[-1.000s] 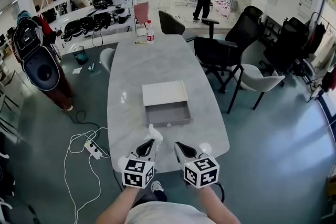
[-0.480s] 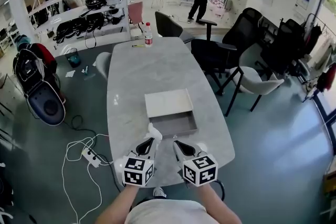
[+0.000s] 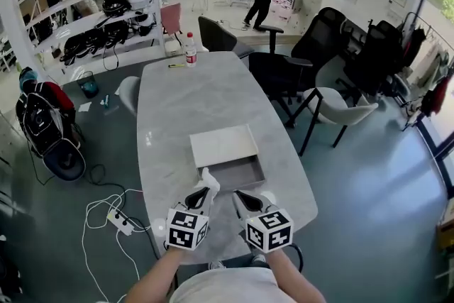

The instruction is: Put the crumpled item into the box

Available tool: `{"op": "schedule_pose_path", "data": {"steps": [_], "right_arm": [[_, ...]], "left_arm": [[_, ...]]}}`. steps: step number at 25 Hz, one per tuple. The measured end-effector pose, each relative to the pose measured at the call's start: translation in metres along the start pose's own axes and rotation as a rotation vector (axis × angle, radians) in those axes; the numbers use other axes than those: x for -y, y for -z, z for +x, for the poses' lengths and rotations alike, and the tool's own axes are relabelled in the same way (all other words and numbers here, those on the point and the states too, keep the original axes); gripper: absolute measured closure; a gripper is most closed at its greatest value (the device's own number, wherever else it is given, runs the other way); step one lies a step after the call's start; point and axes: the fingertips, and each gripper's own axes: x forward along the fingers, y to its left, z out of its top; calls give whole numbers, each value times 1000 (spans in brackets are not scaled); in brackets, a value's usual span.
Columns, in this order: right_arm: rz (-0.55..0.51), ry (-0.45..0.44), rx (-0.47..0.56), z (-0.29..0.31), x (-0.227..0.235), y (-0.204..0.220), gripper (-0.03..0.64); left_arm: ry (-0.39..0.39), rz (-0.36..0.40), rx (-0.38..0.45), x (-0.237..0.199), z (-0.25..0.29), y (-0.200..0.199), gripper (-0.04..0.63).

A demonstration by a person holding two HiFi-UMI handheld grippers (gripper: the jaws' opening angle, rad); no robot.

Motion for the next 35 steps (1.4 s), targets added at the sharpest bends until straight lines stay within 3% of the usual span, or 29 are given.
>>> {"op": "schedule_pose_path", "data": {"steps": [12,27,35], "right_arm": [[23,8,11,4,46,-9,612],[36,-84,-18,32,108,-26,612],[57,-117,-39,45,126,-22,612]], "left_arm": [[107,281,-166,9,67,-4,577],[161,448,-341,18,137,8,577],[209,498,-408,25,155,20,577]]}}
